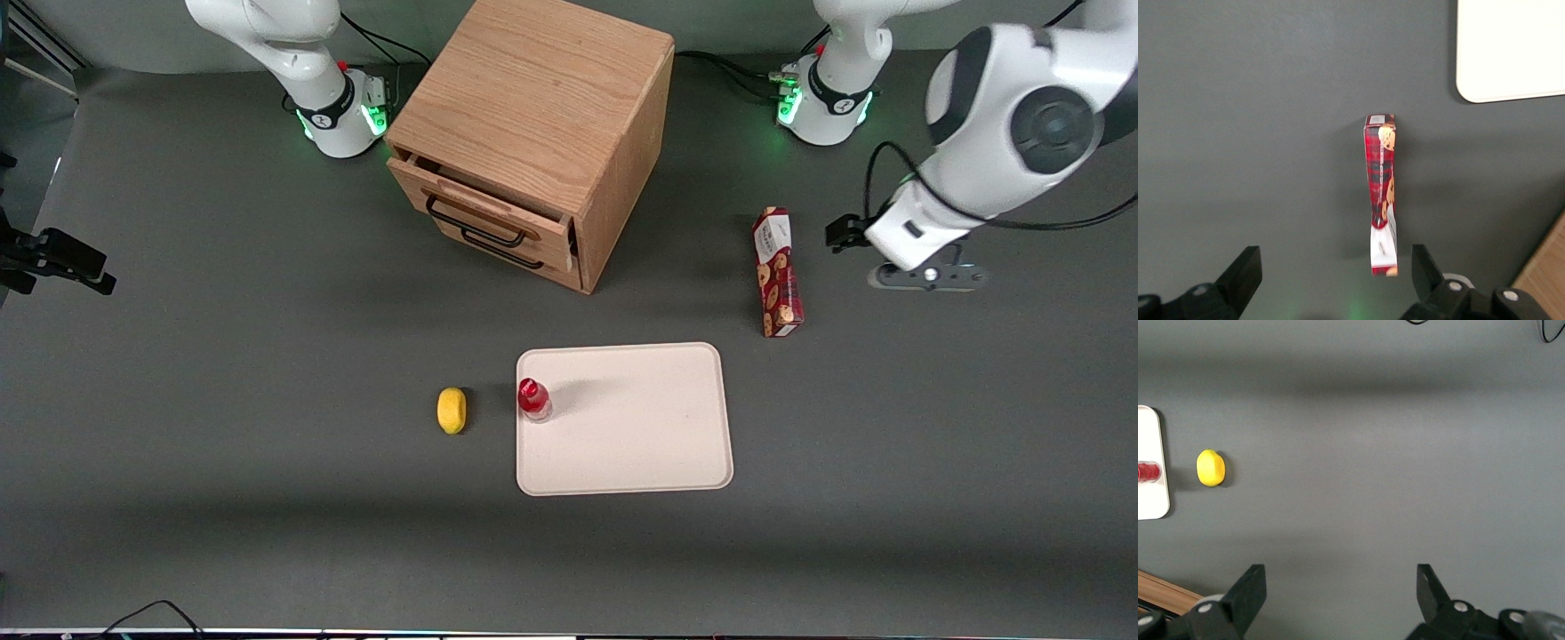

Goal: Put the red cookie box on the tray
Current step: 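Move the left gripper down over the upright red plaid cookie box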

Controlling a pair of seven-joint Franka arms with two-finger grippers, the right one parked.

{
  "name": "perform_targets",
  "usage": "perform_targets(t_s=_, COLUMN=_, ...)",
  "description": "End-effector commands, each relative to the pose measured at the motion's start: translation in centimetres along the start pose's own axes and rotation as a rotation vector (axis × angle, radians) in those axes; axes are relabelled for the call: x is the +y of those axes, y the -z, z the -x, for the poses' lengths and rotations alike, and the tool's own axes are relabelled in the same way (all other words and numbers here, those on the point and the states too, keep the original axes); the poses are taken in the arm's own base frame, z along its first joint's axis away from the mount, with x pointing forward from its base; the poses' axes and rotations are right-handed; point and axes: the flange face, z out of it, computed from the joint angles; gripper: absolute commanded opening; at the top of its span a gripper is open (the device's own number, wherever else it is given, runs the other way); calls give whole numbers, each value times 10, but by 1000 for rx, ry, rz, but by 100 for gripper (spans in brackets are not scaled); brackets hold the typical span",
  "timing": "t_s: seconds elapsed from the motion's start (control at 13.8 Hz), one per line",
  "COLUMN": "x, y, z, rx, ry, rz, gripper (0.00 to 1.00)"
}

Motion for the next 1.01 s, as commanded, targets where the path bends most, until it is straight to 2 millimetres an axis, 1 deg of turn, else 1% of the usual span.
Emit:
perform_targets(t_s=0.0, x=-1, y=-52, z=19, rx=63, ry=12, rz=-5, gripper=100)
perform_targets(t_s=0.22, x=1, y=-100, z=33, rx=102, ry=26, rz=25, gripper=100)
perform_targets(t_s=0.36, x=12, y=-131, z=43, rx=146, ry=13, rz=35, gripper=100)
perform_targets(t_s=0.51, x=18, y=-161, z=50, rx=166, ry=44, rz=54, gripper=100)
perform_targets(t_s=0.58, x=27, y=-173, z=54, rx=184, ry=32, rz=61, gripper=100)
perform_targets(t_s=0.72, x=29, y=-190, z=55, rx=187, ry=37, rz=76, gripper=100)
perform_targets(t_s=0.8, x=29, y=-194, z=54, rx=185, ry=53, rz=82, gripper=100)
perform_targets(t_s=0.94, x=38, y=-206, z=55, rx=179, ry=43, rz=93, gripper=100)
